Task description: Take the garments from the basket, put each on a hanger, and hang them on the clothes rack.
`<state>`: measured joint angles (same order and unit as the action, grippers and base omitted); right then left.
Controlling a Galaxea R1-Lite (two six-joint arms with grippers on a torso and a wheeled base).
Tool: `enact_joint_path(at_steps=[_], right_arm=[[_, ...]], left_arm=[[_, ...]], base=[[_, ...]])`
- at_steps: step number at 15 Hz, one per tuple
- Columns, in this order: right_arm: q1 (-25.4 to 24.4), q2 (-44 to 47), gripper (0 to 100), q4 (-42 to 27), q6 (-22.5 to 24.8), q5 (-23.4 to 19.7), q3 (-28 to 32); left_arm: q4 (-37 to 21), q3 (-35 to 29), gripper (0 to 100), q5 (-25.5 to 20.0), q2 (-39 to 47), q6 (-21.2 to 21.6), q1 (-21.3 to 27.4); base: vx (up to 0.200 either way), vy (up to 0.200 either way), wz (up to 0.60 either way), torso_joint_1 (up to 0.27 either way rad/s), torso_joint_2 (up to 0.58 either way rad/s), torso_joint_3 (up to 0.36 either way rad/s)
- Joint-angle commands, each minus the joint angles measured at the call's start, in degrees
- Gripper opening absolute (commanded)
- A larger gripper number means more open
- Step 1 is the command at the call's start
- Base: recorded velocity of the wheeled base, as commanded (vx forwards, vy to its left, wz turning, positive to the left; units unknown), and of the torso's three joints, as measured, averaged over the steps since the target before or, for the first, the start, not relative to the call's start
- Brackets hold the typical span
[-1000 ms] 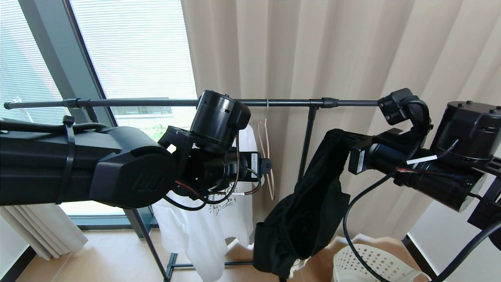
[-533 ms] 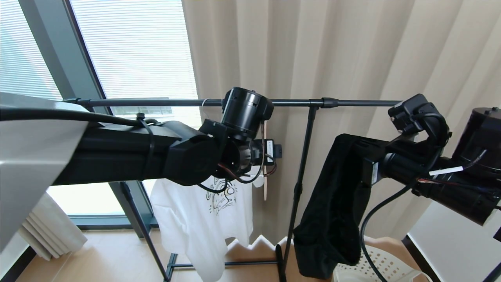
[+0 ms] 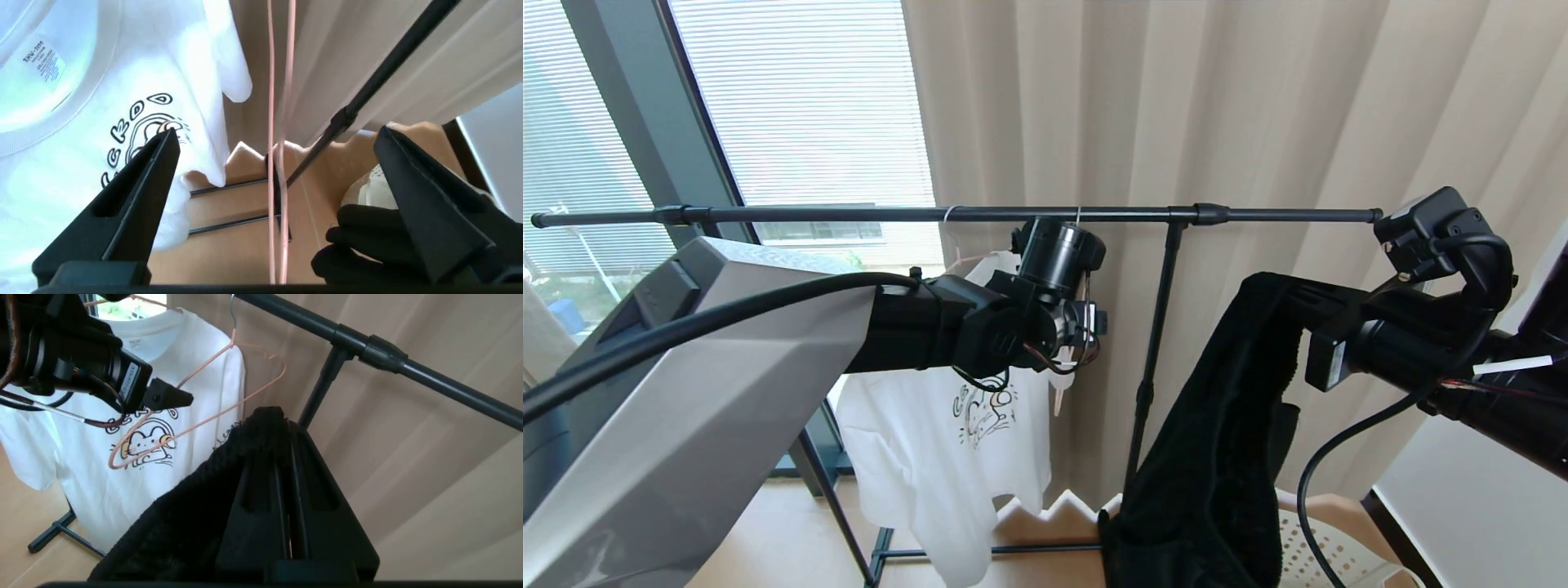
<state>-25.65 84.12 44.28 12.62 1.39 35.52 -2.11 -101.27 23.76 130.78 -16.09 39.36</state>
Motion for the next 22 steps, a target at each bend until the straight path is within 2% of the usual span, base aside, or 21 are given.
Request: enact_joint_path(at_steps=[1, 3, 6, 8, 9, 10, 16, 22], right_arm=[[-0.02, -0.18, 0, 0.02, 0.04, 0.02, -0.1], [-0.02, -0.09, 0, 0.02, 0.04, 0.02, -0.1], [-0.02, -0.09, 0, 0.02, 0.04, 0.1, -0.1], [-0.02, -0.09, 0, 0.02, 0.04, 0.02, -0.1], [-0.02, -0.09, 0, 0.02, 0.04, 0.02, -0.1], [-0.02, 0.0, 0, 0.02, 0.04, 0.02, -0.1], [-0.02, 0.61, 0, 0.02, 0.04, 0.02, -0.1], [-0.02, 1.4, 0, 0.28, 0.04, 0.02, 0.16]], left_arm=[[0.09, -0.86, 100, -0.2, 1.85, 0.8, -0.6], [0.26, -2.62, 100, -0.38, 2.99, 2.64, -1.31], [0.26, -5.87, 100, -2.58, 5.63, 2.91, -2.27], [0.26, -6.14, 100, -5.48, 6.07, 3.0, -2.89], [0.26, -6.14, 100, -5.48, 6.07, 3.0, -2.89], [0.53, -6.22, 100, -7.94, 6.86, 3.08, -3.68], [2.55, -5.96, 100, -13.48, 7.38, 3.08, -4.12], [2.55, -5.96, 100, -13.65, 7.21, 3.79, -3.77]], base=[[0.0, 0.0, 0.0, 0.0, 0.0, 0.0], [0.0, 0.0, 0.0, 0.0, 0.0, 0.0], [0.0, 0.0, 0.0, 0.0, 0.0, 0.0], [0.0, 0.0, 0.0, 0.0, 0.0, 0.0], [0.0, 0.0, 0.0, 0.0, 0.0, 0.0], [0.0, 0.0, 0.0, 0.0, 0.0, 0.0], [0.0, 0.0, 0.0, 0.0, 0.0, 0.0], [0.0, 0.0, 0.0, 0.0, 0.0, 0.0]])
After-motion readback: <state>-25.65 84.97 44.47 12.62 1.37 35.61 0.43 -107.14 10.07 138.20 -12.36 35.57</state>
